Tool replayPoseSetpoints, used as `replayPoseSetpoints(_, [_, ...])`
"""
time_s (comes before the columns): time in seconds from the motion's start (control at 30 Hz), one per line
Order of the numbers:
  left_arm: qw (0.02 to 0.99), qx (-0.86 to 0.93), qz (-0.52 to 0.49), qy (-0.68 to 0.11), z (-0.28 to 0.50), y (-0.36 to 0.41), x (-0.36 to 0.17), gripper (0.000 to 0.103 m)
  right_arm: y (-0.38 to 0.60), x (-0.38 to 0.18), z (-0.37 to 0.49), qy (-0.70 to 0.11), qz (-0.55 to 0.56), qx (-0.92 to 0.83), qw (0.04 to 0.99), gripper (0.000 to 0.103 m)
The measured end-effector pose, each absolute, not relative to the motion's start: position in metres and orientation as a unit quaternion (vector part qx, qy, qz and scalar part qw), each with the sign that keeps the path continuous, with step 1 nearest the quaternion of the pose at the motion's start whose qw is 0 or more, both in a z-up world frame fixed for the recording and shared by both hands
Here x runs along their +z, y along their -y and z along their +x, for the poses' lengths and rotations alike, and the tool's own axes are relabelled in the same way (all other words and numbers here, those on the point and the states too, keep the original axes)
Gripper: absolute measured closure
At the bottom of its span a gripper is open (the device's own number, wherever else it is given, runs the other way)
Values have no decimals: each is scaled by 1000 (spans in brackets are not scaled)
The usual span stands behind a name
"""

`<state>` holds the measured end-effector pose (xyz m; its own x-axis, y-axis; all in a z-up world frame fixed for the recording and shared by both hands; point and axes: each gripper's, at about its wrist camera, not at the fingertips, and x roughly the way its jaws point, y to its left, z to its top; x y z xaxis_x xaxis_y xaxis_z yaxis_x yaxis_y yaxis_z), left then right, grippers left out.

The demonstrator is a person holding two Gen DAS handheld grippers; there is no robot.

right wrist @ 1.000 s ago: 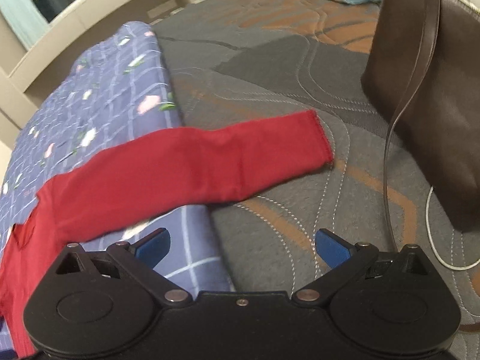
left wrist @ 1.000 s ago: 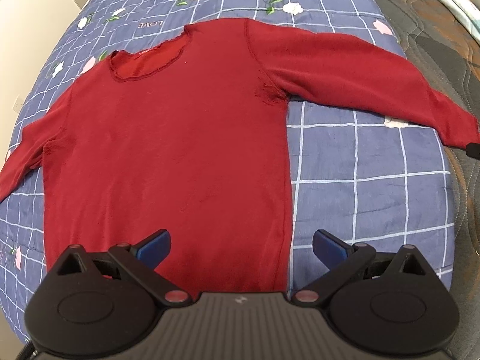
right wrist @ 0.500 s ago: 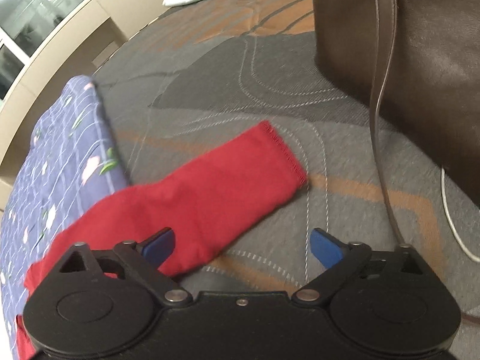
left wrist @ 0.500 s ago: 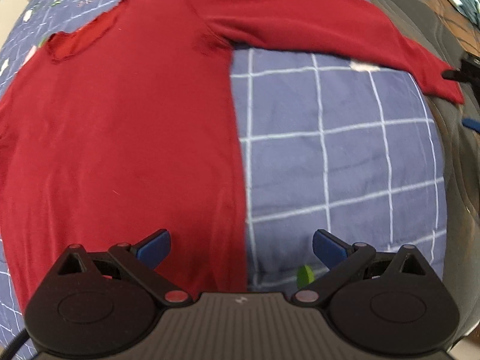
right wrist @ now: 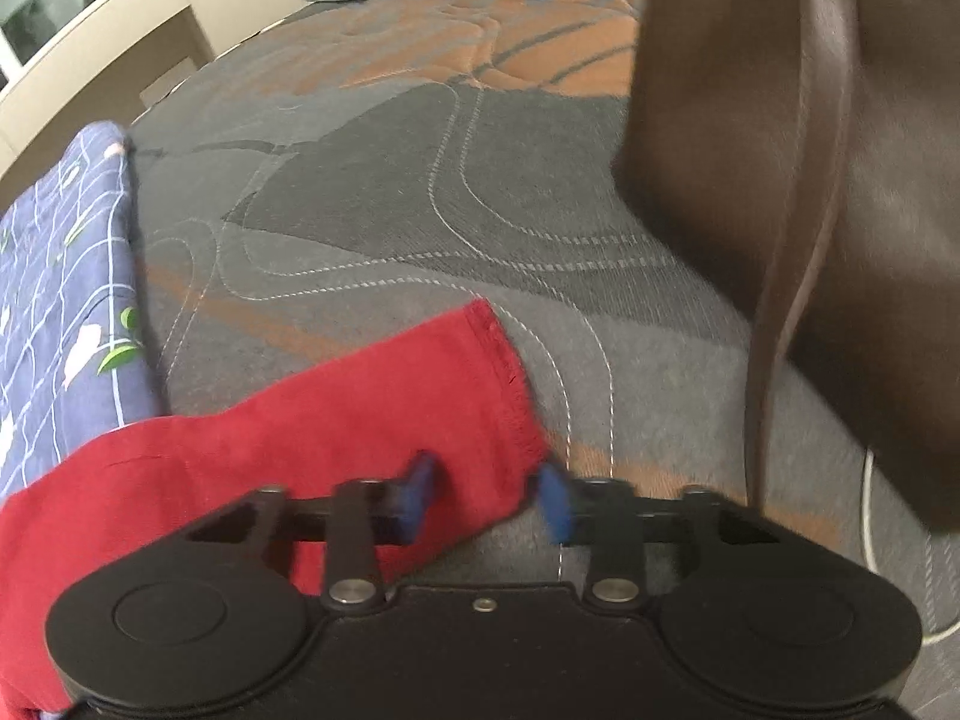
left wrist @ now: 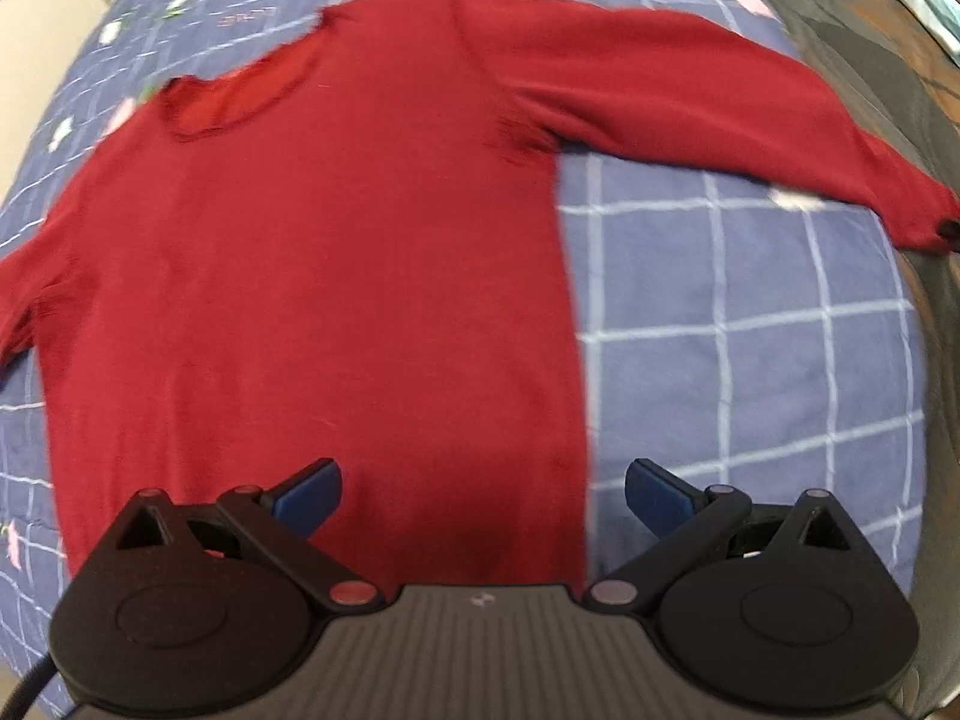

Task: Fold small clothes
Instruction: 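Close the right gripper on the sleeve cuff and lift it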

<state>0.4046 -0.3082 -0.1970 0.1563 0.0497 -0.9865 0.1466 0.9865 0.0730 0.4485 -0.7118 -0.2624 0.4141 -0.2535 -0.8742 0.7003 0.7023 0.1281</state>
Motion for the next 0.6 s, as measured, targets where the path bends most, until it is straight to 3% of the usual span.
replayPoseSetpoints(0.2, [774, -3, 51, -631, 419, 273, -182, 0, 697, -223, 450, -435, 226, -269, 829, 96])
replayPoseSetpoints(0.6, [827, -22, -14, -562, 453, 170, -122, 0, 574, -72, 480, -358, 154, -148, 909, 98])
